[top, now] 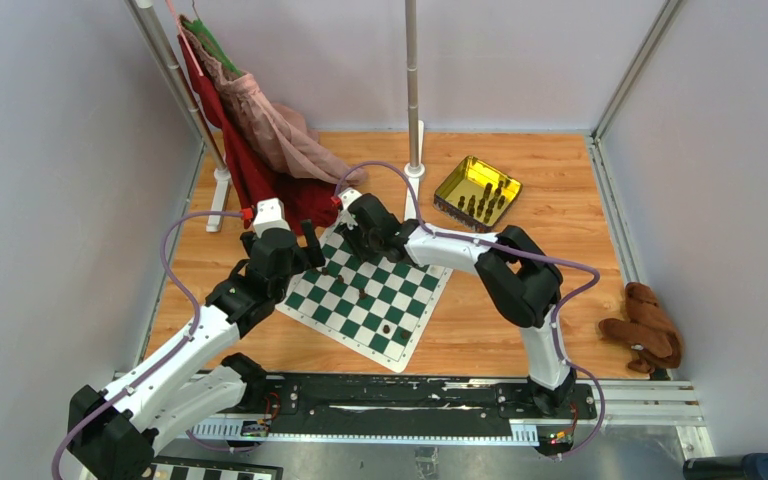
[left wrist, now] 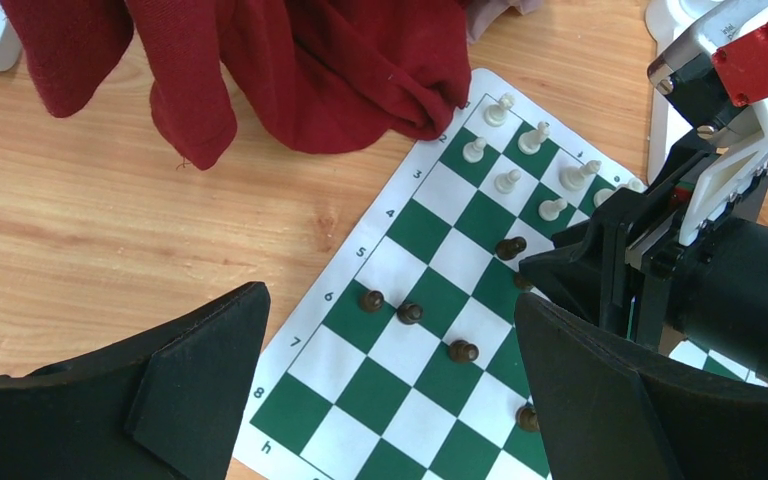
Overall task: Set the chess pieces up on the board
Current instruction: Pick up the chess piece from the chessboard.
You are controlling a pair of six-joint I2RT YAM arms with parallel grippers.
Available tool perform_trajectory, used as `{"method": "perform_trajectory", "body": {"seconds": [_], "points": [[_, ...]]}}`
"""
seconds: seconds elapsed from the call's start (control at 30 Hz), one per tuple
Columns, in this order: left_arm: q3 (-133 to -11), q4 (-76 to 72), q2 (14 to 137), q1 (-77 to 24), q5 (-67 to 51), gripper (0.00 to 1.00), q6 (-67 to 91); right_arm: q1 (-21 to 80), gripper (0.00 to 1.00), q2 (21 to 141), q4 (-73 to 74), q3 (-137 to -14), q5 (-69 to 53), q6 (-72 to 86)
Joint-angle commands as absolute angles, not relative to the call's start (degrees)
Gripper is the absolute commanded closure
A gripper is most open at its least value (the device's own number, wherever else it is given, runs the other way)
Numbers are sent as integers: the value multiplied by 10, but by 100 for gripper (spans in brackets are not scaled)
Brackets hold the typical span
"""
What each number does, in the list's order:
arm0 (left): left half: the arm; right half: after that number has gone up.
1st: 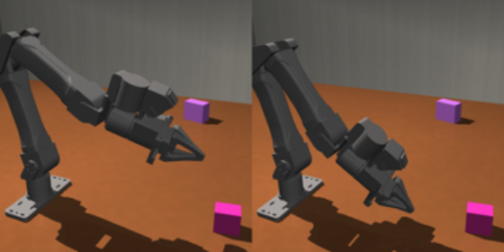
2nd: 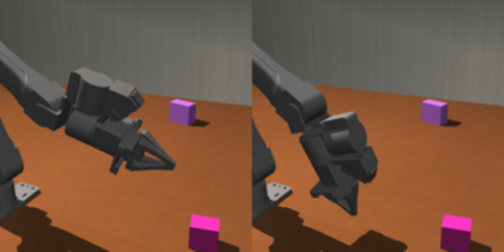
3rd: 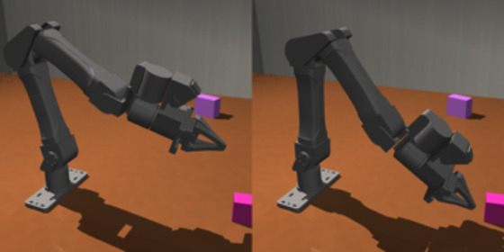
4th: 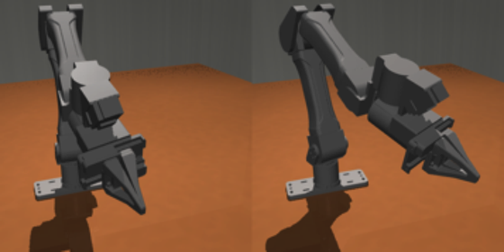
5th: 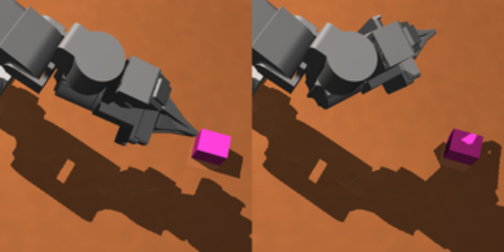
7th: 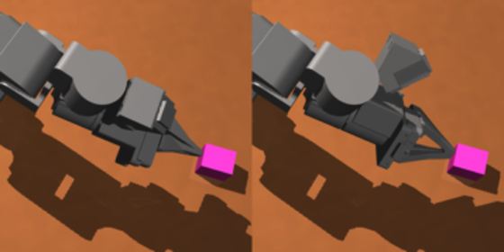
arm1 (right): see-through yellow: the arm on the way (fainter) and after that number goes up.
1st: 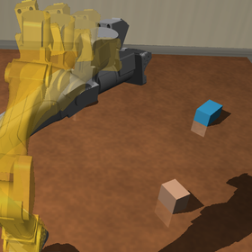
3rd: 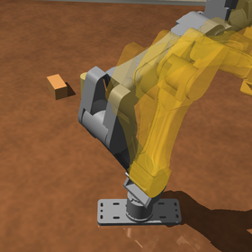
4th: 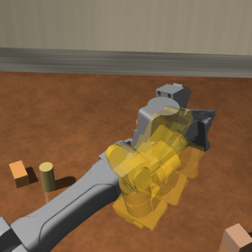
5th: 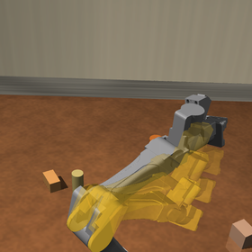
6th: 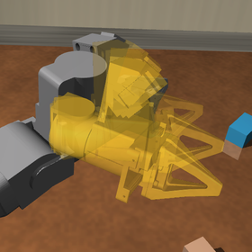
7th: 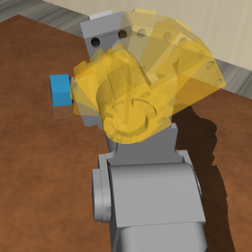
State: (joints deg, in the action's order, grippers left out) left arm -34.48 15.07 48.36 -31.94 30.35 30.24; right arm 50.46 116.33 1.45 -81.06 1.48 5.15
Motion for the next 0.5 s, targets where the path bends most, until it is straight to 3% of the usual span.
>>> {"method": "perform_trajectory", "body": {"seconds": [0.0,0.47], "points": [[-339,132,485,-315,304,0,305,498,61,1177,17,-800,9,57],[-336,126,490,-314,302,0,305,498,64,1180,8,-785,-11,65]]}}
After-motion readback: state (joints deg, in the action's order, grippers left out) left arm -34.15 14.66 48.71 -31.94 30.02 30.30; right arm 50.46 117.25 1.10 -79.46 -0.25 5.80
